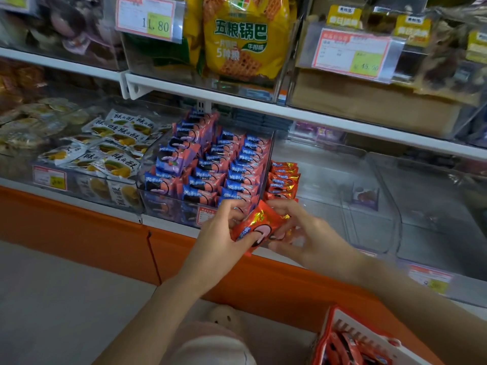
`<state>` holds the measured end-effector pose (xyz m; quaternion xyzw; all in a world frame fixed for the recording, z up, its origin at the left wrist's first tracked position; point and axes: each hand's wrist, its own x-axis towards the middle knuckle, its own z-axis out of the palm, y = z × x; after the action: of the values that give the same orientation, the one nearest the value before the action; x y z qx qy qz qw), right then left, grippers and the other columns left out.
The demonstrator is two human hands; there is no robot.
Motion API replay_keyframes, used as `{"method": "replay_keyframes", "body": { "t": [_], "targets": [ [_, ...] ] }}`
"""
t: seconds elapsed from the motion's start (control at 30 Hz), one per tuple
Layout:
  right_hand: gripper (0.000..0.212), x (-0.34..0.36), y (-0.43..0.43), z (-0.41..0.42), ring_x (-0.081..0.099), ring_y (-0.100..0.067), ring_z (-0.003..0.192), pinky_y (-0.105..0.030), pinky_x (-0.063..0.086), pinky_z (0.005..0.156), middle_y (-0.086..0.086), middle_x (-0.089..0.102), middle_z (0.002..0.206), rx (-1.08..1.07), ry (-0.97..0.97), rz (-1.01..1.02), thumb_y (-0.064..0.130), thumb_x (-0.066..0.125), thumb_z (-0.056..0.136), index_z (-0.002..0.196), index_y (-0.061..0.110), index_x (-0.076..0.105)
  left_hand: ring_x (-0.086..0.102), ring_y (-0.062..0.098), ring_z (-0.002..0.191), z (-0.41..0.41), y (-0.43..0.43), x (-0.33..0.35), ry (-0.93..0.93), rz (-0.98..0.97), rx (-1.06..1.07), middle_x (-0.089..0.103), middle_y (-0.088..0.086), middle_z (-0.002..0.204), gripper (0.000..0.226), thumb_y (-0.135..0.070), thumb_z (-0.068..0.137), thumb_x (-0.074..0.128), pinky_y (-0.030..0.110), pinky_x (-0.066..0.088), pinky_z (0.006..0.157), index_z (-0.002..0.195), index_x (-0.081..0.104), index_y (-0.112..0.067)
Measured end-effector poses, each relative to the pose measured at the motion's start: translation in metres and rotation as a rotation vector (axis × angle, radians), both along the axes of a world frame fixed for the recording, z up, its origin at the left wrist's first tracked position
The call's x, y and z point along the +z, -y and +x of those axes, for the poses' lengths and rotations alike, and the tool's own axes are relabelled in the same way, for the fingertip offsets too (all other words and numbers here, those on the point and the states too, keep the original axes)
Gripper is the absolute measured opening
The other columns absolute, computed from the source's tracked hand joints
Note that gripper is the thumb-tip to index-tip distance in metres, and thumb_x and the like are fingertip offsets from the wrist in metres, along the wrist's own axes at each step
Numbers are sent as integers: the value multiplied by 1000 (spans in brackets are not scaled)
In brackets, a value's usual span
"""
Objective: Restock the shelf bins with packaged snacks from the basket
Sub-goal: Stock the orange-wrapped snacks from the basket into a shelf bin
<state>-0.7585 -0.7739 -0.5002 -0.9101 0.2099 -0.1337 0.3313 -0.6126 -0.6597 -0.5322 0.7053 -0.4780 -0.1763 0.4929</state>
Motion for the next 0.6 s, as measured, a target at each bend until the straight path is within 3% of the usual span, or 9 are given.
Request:
{"method": "replay_keyframes", "body": {
  "t": [0.07, 0.13, 0.23, 0.3, 0.37, 0.47, 0.6],
  "targets": [
    [53, 0, -4, -3, 59, 2, 78, -13, 48, 66, 30, 49, 100, -61, -21, -129, 49, 66, 77, 122, 46, 40, 53, -15, 92, -3, -1, 0, -20, 1, -36, 57, -21, 101, 45, -33, 79, 73, 1, 41, 72, 117, 51, -26],
    [53, -1, -4, -6, 56, 7, 73, -10, 44, 61, 30, 48, 95, -111, -28, -205, 54, 64, 76, 124, 40, 46, 57, -7, 96, -6, -2, -1, -48, -13, -74, 62, -15, 102, 40, -30, 79, 75, 7, 47, 74, 115, 58, -23],
    [45, -8, -3, -8, 55, 16, 71, -8, 43, 58, 24, 51, 94, -188, 24, 64, 40, 69, 79, 116, 36, 42, 58, -5, 93, -13, -1, -2, -97, -57, -46, 63, -16, 98, 30, -27, 81, 72, 8, 47, 74, 106, 55, -31],
    [39, -12, -3, -11, 60, 9, 74, -15, 51, 62, 13, 59, 102, -201, 47, 222, 34, 70, 80, 111, 30, 47, 60, -4, 89, -18, 0, -3, -139, -94, -24, 62, -17, 93, 28, -24, 82, 72, 11, 47, 74, 97, 49, -34],
    [41, -14, -2, -16, 62, 2, 83, -23, 55, 73, 9, 61, 107, -208, 85, 249, 30, 72, 77, 110, 34, 48, 61, -1, 88, -21, 1, -5, -139, -118, -46, 61, -18, 90, 28, -22, 82, 72, 13, 47, 74, 93, 49, -35],
    [58, -10, 1, -28, 59, 2, 94, -18, 50, 80, 21, 59, 106, -171, 138, 88, 41, 75, 69, 117, 43, 43, 57, -2, 100, -23, 1, -7, -43, -128, -140, 60, -17, 101, 30, -20, 80, 74, 10, 45, 79, 103, 59, -33],
    [48, -9, 0, -36, 58, 8, 83, -17, 52, 70, 29, 60, 96, -52, -5, -291, 67, 57, 72, 115, 48, 48, 52, -2, 105, -25, 2, -12, 111, -105, -218, 53, -21, 107, 35, -9, 78, 73, 7, 42, 83, 104, 60, -29]
  ]
}}
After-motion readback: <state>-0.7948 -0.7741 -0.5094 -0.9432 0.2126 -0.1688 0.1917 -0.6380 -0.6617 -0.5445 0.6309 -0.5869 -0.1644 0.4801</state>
